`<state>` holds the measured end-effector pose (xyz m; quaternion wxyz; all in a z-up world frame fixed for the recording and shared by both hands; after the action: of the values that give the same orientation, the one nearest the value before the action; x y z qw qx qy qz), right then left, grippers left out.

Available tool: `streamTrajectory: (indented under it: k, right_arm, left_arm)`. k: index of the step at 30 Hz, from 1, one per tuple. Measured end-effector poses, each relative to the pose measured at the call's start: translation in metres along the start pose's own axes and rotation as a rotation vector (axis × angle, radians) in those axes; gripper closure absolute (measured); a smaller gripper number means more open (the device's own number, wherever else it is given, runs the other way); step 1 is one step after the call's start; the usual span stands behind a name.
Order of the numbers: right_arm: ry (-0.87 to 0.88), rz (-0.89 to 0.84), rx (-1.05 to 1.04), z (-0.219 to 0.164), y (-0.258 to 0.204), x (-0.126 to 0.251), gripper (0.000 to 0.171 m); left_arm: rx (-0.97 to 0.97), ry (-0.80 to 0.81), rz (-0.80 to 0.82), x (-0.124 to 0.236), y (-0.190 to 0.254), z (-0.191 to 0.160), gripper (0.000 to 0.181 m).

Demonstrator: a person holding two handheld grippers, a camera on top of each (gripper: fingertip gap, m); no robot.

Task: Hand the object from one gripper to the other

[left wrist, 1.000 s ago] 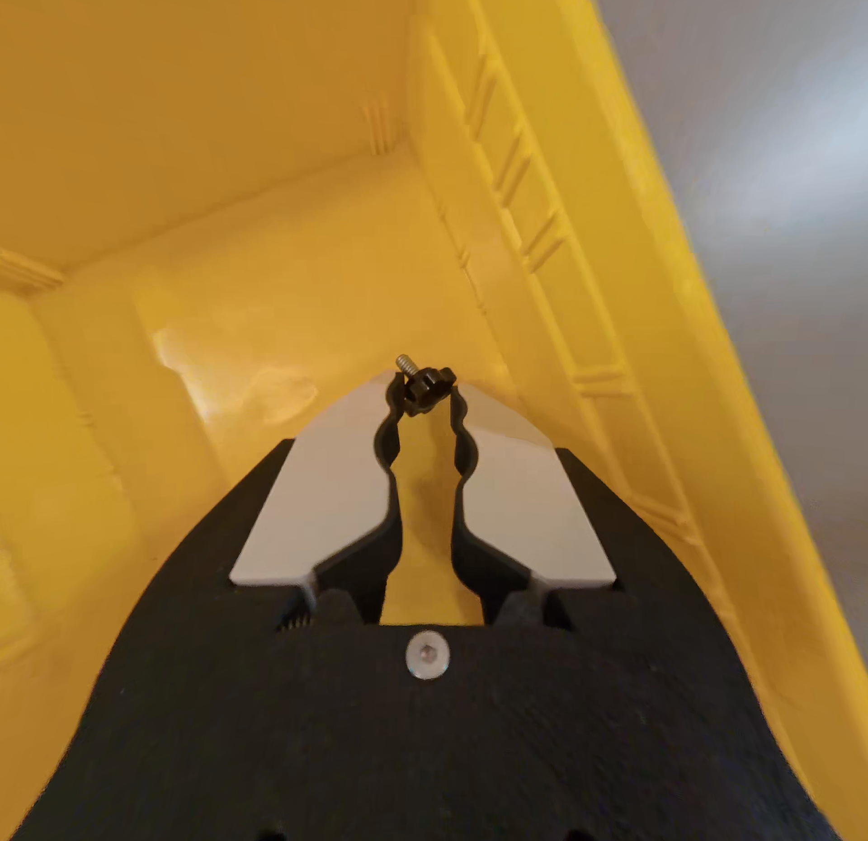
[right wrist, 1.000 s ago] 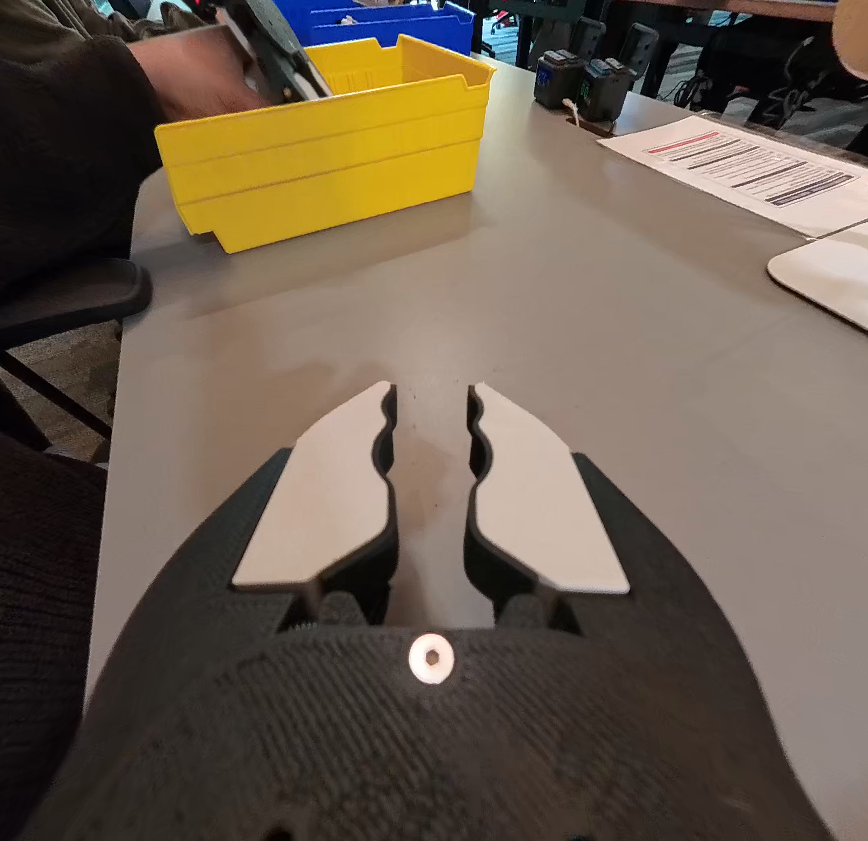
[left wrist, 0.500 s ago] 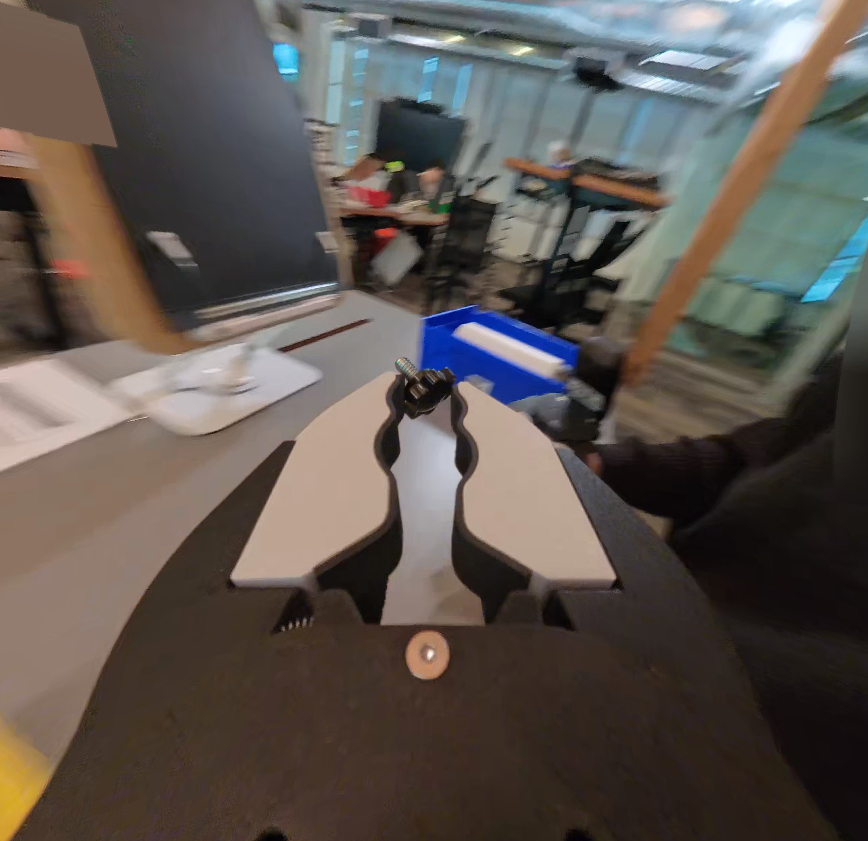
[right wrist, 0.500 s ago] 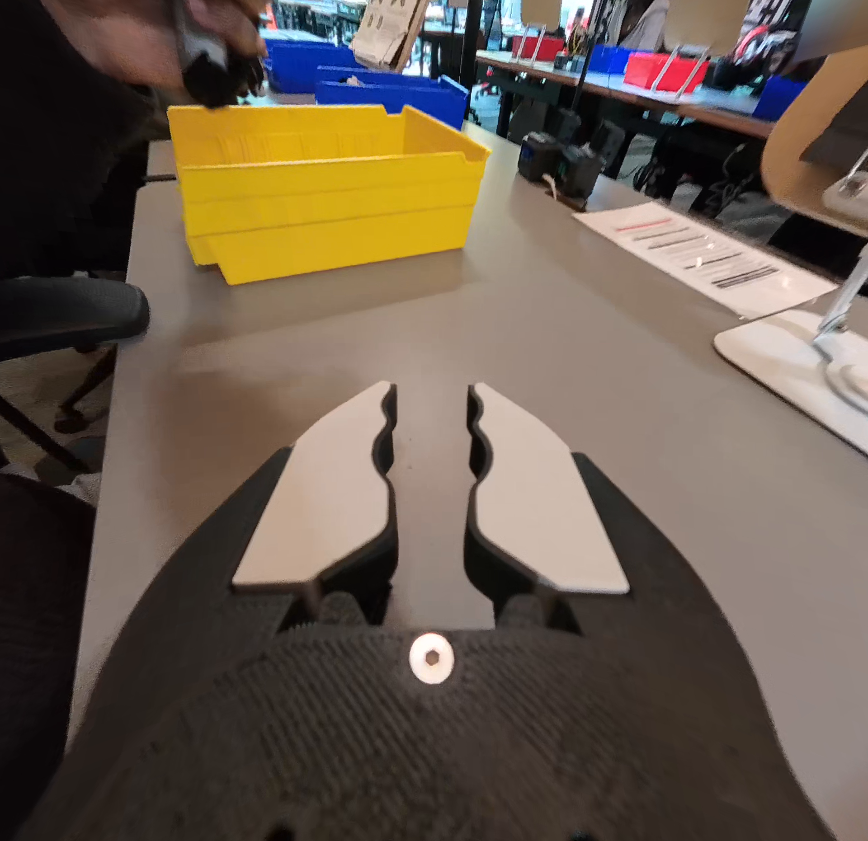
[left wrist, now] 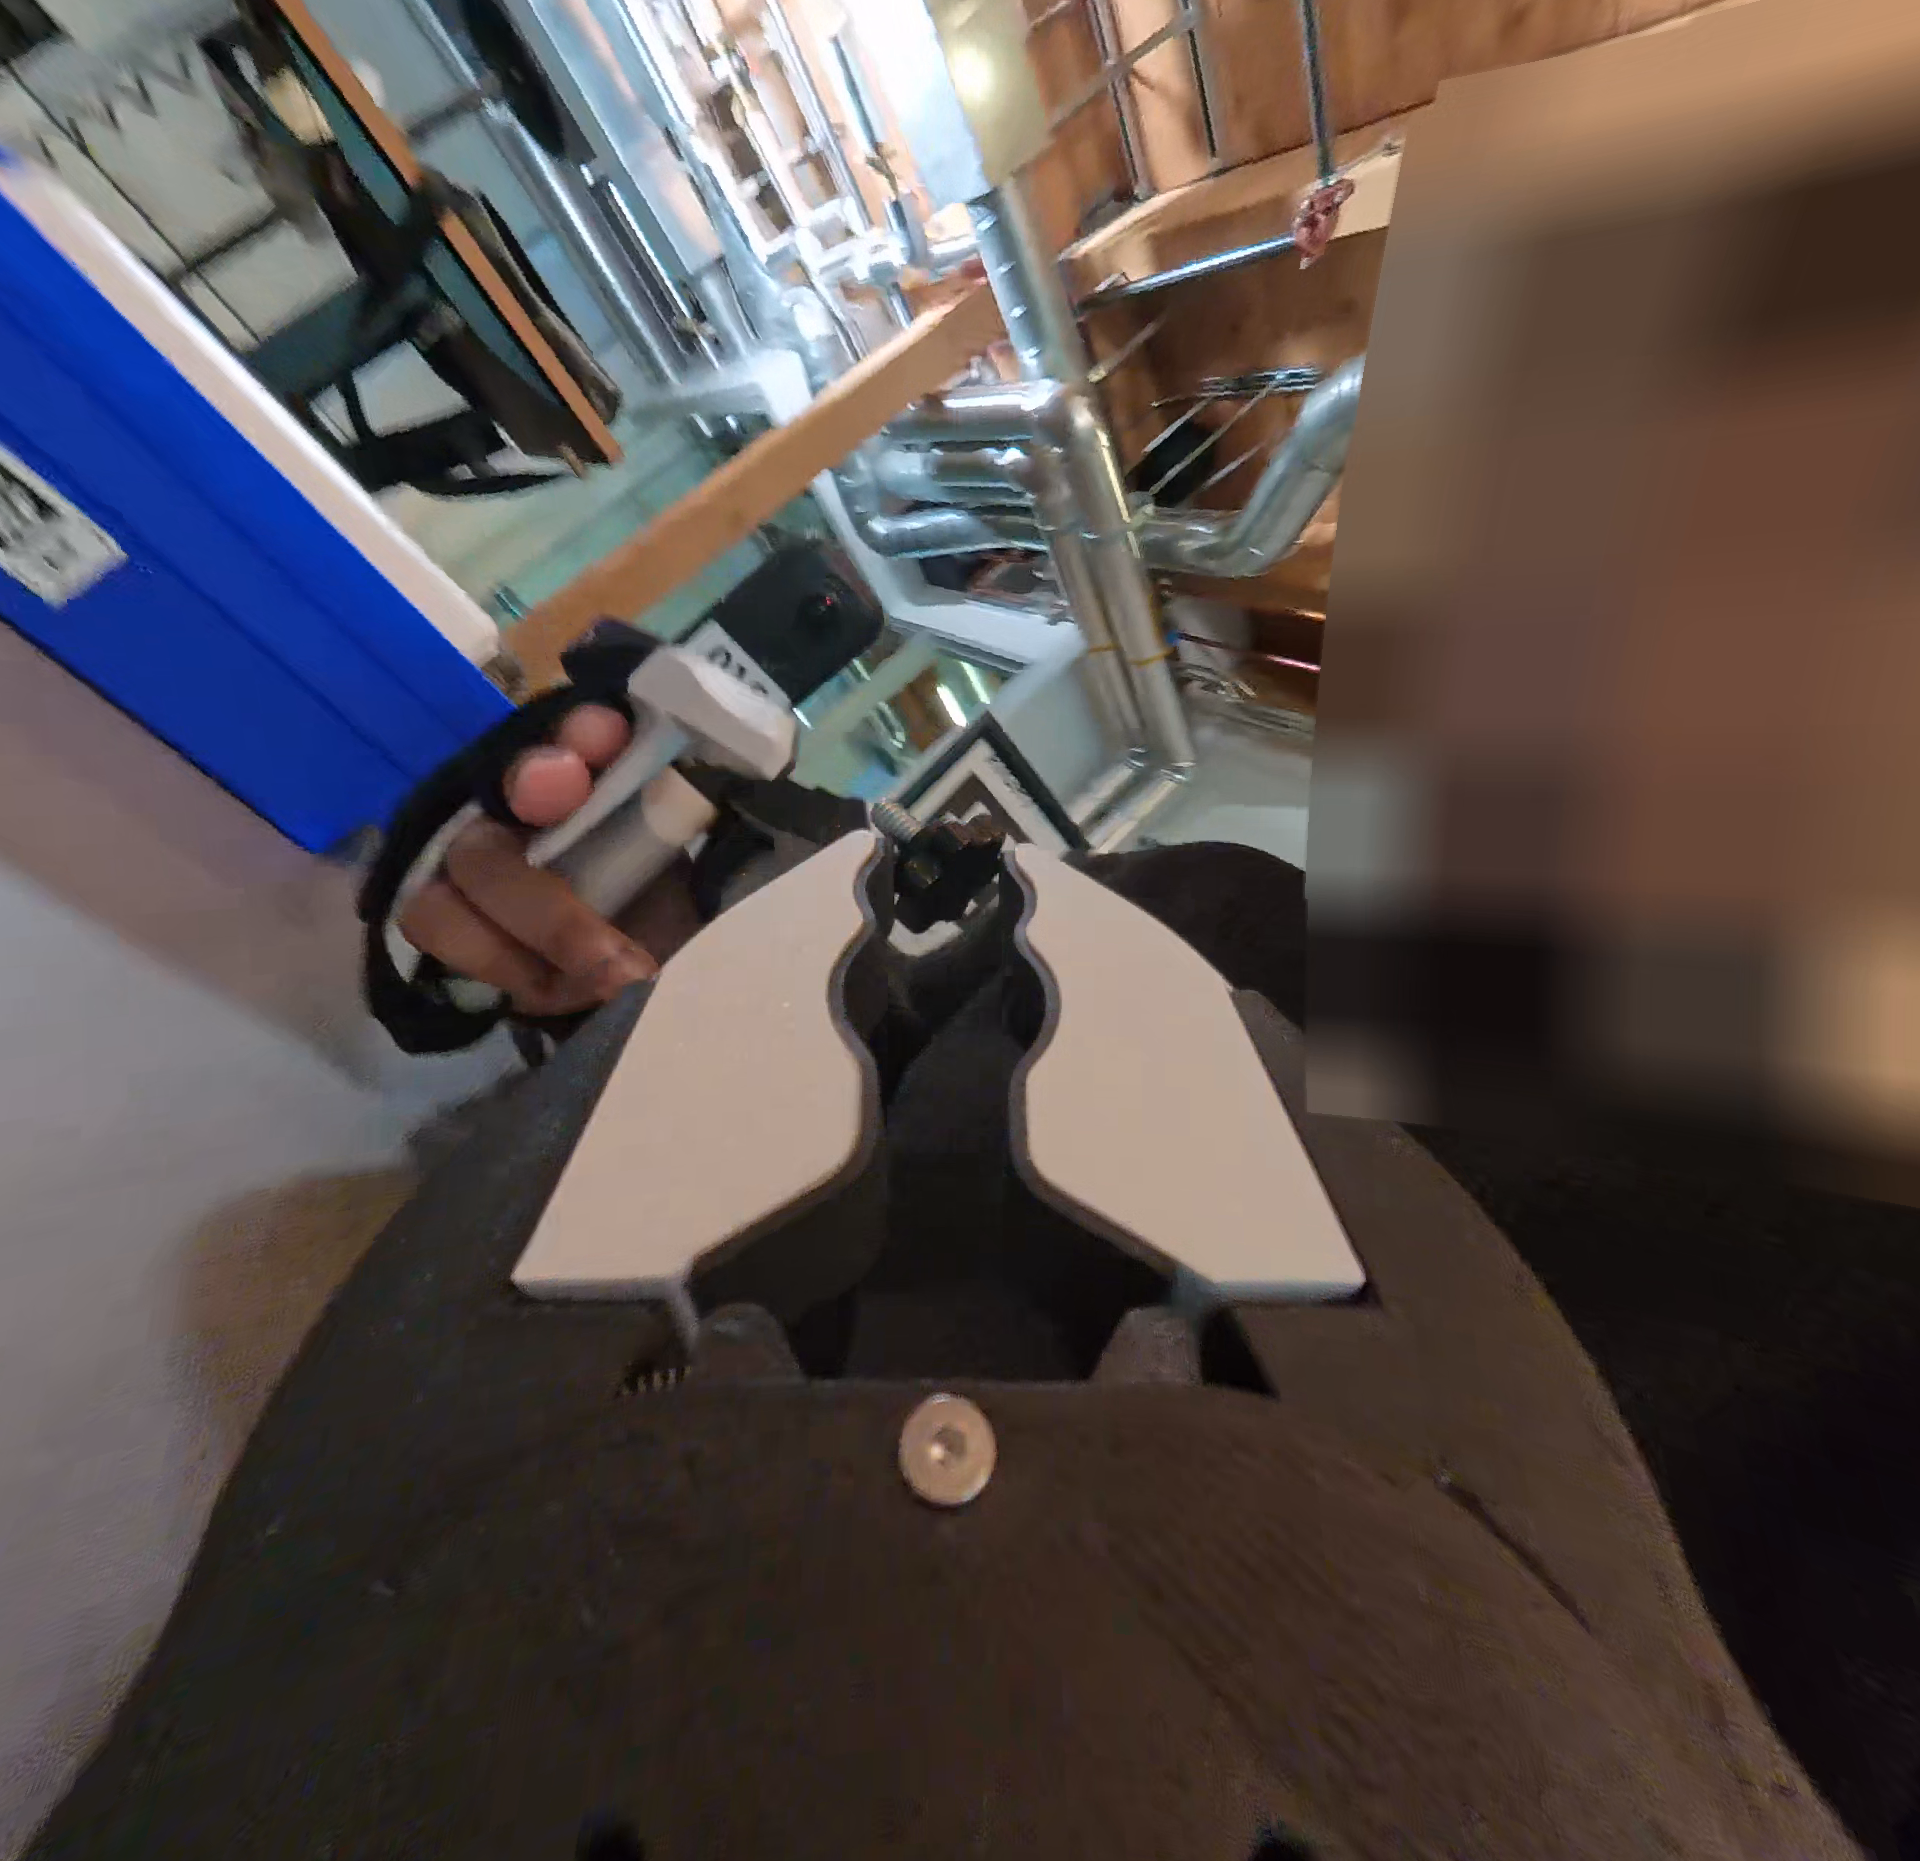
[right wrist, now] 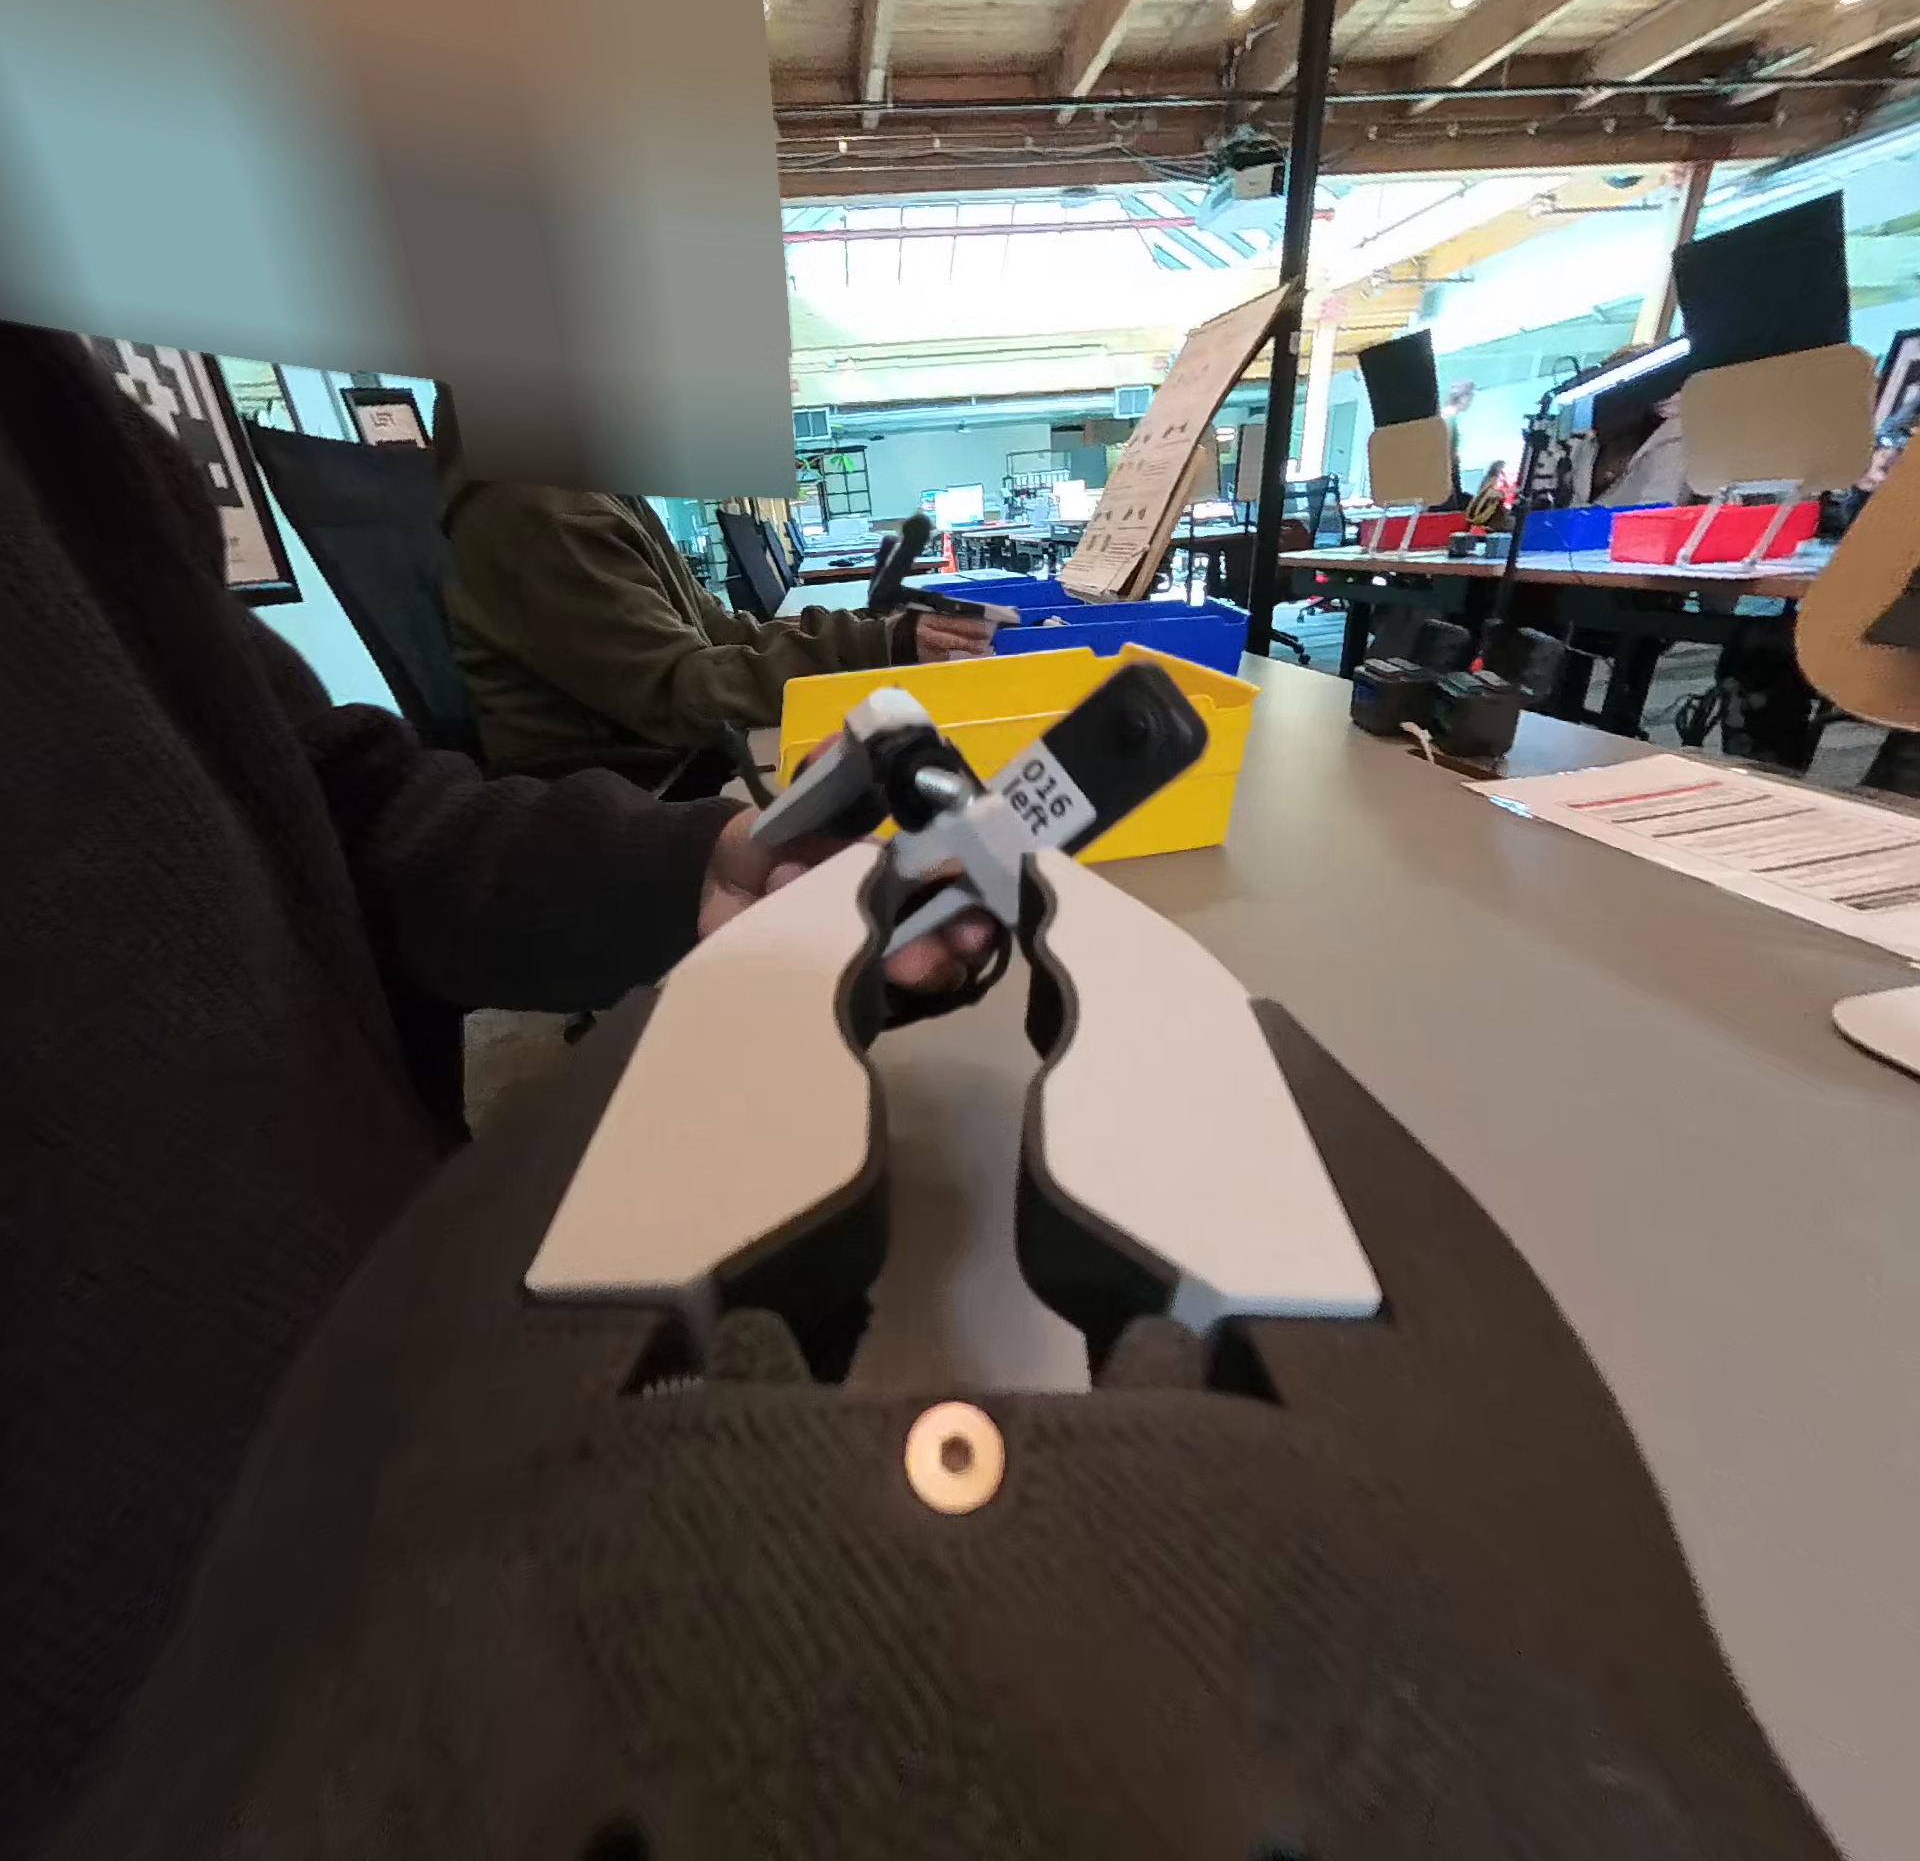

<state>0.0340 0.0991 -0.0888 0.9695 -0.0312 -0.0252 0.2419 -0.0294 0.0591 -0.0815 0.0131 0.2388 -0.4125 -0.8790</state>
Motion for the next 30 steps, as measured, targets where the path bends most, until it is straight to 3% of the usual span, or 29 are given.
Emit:
streamTrajectory:
  k: [1, 7, 22, 30]
  right_arm:
    - [0.002, 0.007, 0.021, -0.001, -0.001, -0.001, 0.149]
    - [-0.053, 0.068, 0.097, -0.011, -0.012, -0.010, 0.154]
    - [-0.093, 0.094, 0.041, -0.019, -0.008, -0.014, 0.165]
    - [-0.083, 0.015, -0.105, -0.019, 0.014, -0.006, 0.165]
  left_arm:
    - [0.042, -0.017, -0.020, -0.002, -0.004, -0.005, 0.161]
    - [0.158, -0.048, -0.090, -0.005, -0.018, -0.018, 0.161]
    - [0.224, -0.023, -0.135, -0.003, -0.025, -0.022, 0.160]
    - [0.133, 0.079, 0.058, 0.011, -0.040, -0.009, 0.121]
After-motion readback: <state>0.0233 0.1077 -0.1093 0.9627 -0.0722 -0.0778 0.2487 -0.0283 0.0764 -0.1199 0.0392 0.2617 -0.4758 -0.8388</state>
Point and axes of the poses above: each gripper's, where its closed fingertips meet, x back along the fingers, z out of its top, y = z × x across the jaws, the point moved 3 cm from there along x, back along the fingers, and after that the axes turned 10 degrees about -y, right-handed, at the moved point
